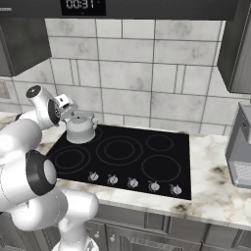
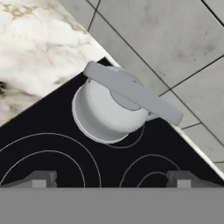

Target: The kettle is done boiling. Turn off the stove, then wait for 300 timesteps before moving the kettle to the dining table.

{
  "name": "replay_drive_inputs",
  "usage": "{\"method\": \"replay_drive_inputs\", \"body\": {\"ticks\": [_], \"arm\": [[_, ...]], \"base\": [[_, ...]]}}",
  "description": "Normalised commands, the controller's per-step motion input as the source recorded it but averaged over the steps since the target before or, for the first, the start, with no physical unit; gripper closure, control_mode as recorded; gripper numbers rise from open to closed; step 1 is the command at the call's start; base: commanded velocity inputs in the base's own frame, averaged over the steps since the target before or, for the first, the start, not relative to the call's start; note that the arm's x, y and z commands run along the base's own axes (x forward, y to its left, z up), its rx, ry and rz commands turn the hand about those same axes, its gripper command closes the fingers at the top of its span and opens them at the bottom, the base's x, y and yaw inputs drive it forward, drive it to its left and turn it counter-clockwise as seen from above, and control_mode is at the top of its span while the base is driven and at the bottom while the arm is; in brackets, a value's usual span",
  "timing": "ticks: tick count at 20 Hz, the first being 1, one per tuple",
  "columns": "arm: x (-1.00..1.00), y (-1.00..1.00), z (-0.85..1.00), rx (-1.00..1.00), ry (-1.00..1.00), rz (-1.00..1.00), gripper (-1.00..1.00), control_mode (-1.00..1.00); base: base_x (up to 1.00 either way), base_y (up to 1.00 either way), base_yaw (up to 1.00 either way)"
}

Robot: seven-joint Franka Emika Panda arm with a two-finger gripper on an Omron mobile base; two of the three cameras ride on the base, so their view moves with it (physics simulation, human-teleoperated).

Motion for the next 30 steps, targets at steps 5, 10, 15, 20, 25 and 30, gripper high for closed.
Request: {"method": "replay_drive_inputs", "body": {"ticks": [5,10,15,20,25,30], "arm": [[0.12,0.04,-0.12,0.00,0.00,0.02,-1.00,-1.00],[0.16,0.01,0.00,0.00,0.00,0.00,-1.00,-1.00],[0.25,0.00,0.00,0.00,0.00,0.01,-1.00,-1.00],[0.32,0.01,0.00,0.00,0.00,0.04,-1.00,-1.00],[0.34,0.02,-0.02,0.00,0.00,0.04,-1.00,-1.00],[0.20,0.01,-0.12,-0.01,0.00,0.06,-1.00,-1.00]], "base": [[0.00,0.00,0.00],[0.00,0.00,0.00],[0.00,0.00,0.00],[0.00,0.00,0.00],[0.00,0.00,0.00],[0.00,0.00,0.00]]}}
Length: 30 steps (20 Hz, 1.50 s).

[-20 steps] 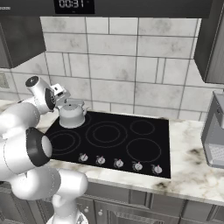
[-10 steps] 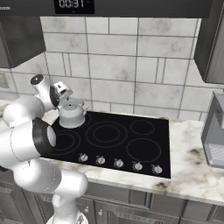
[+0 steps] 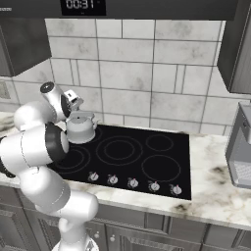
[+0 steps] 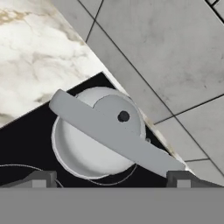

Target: The kettle is done boiling. Turn off the stove, then wait for 300 timesteps before moving the kettle to the dining table.

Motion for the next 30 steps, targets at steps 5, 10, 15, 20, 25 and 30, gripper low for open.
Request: {"method": "replay_drive_inputs", "body": {"ticks": [5,10,15,20,25,30], "arm": [[0.05,0.00,-0.13,-0.02,0.00,0.05,-1.00,-1.00],[0.15,0.00,-0.04,0.00,-0.03,0.06,-1.00,-1.00],[0.20,0.00,-0.03,0.00,-0.05,0.06,-1.00,-1.00],[0.05,0.00,-0.10,0.00,-0.03,0.05,-1.00,-1.00],[0.04,0.00,-0.09,0.00,0.00,0.03,-1.00,-1.00],[0.12,0.01,-0.10,0.00,-0.01,0.03,-1.00,-1.00]], "base": [[0.00,0.00,0.00],[0.00,0.00,0.00],[0.00,0.00,0.00],[0.00,0.00,0.00],[0.00,0.00,0.00],[0.00,0.00,0.00]]}}
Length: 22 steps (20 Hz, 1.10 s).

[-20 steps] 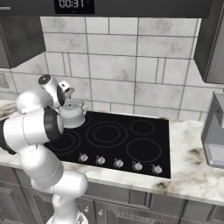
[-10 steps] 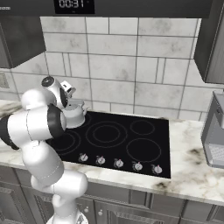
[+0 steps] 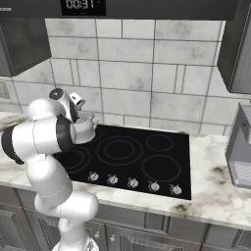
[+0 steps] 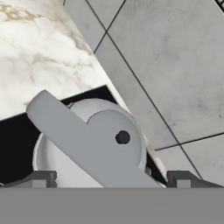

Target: The kettle is done boiling. Turn off the stove, then wait for 300 timesteps before moving the kettle to the dining table.

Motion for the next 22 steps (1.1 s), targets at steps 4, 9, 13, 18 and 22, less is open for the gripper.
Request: {"method": "replay_drive_inputs", "body": {"ticks": [4,9,13,18,22], "arm": [[0.16,0.03,-0.12,-0.01,-0.01,0.04,-1.00,-1.00],[0.18,0.04,-0.05,0.00,-0.02,0.03,-1.00,-1.00],[0.20,0.07,0.00,0.00,-0.05,0.03,-1.00,-1.00],[0.18,0.08,-0.08,0.00,-0.05,0.03,-1.00,-1.00],[0.01,0.09,-0.10,0.00,-0.04,0.05,-1.00,-1.00]], "base": [[0.00,0.00,0.00],[0.00,0.00,0.00],[0.00,0.00,0.00],[0.00,0.00,0.00],[0.00,0.00,0.00]]}}
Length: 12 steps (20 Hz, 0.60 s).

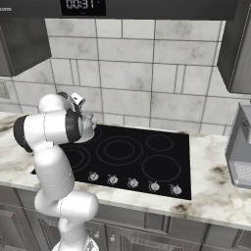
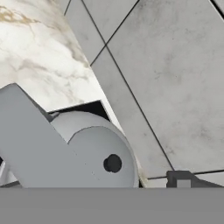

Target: The kettle is done boiling. Turn off the stove, then wait for 300 timesteps before moving the kettle to the dining table.

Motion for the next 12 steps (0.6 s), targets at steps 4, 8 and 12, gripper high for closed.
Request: {"method": "replay_drive_inputs", "body": {"ticks": [4,8,12], "arm": [[0.00,0.12,-0.12,0.00,-0.03,0.04,1.00,-1.00],[0.00,0.02,0.00,0.00,-0.01,0.01,1.00,-1.00],[0.01,0.00,0.00,-0.01,0.01,0.00,1.00,-1.00]], "base": [[0.00,0.00,0.00],[0.00,0.00,0.00],[0.00,0.00,0.00]]}}
